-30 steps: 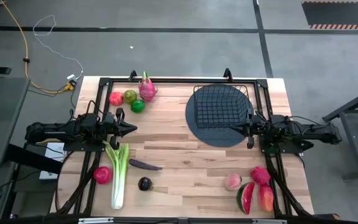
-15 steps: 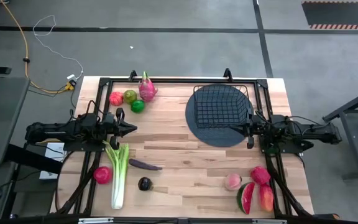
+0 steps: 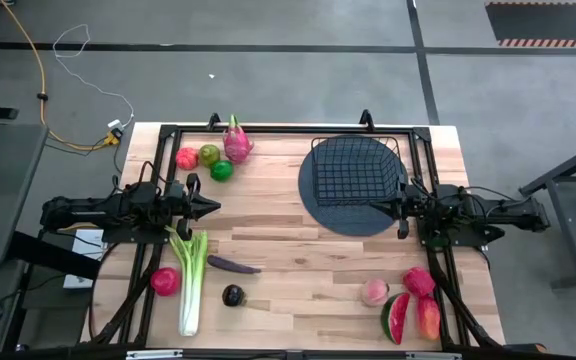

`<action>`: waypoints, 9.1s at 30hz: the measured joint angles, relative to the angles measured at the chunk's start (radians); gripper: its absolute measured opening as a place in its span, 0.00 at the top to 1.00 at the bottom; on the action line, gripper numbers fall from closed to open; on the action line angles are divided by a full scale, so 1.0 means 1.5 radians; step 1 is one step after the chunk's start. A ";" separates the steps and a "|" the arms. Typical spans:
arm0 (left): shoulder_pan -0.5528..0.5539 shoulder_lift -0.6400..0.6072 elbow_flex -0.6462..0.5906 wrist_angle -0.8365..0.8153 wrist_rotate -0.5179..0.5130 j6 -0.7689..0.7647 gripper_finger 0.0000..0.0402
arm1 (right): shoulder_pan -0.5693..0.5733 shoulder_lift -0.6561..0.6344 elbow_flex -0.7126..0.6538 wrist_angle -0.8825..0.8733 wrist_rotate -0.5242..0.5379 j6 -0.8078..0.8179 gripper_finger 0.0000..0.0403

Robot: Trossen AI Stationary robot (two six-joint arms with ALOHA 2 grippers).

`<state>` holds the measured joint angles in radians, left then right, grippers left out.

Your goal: Build produce basket

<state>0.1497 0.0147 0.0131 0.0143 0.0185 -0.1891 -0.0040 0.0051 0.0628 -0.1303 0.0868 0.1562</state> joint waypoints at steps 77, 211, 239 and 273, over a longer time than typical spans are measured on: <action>0.000 0.000 0.000 0.000 0.000 0.000 0.99 | 0.000 0.000 0.000 0.000 0.000 0.000 1.00; 0.000 0.000 0.000 0.000 0.000 0.000 0.99 | 0.424 1.189 0.853 -0.674 -0.211 0.552 0.10; 0.000 0.000 0.000 0.000 0.000 0.000 0.99 | 0.474 1.189 0.853 -0.668 -0.111 0.404 0.10; 0.000 0.000 0.000 0.000 0.000 0.000 0.99 | 0.473 1.270 0.882 -0.710 -0.103 0.346 0.34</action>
<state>0.1501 0.0148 0.0129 0.0139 0.0181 -0.1889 0.7054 1.9099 1.3854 -1.1953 -0.0672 0.6746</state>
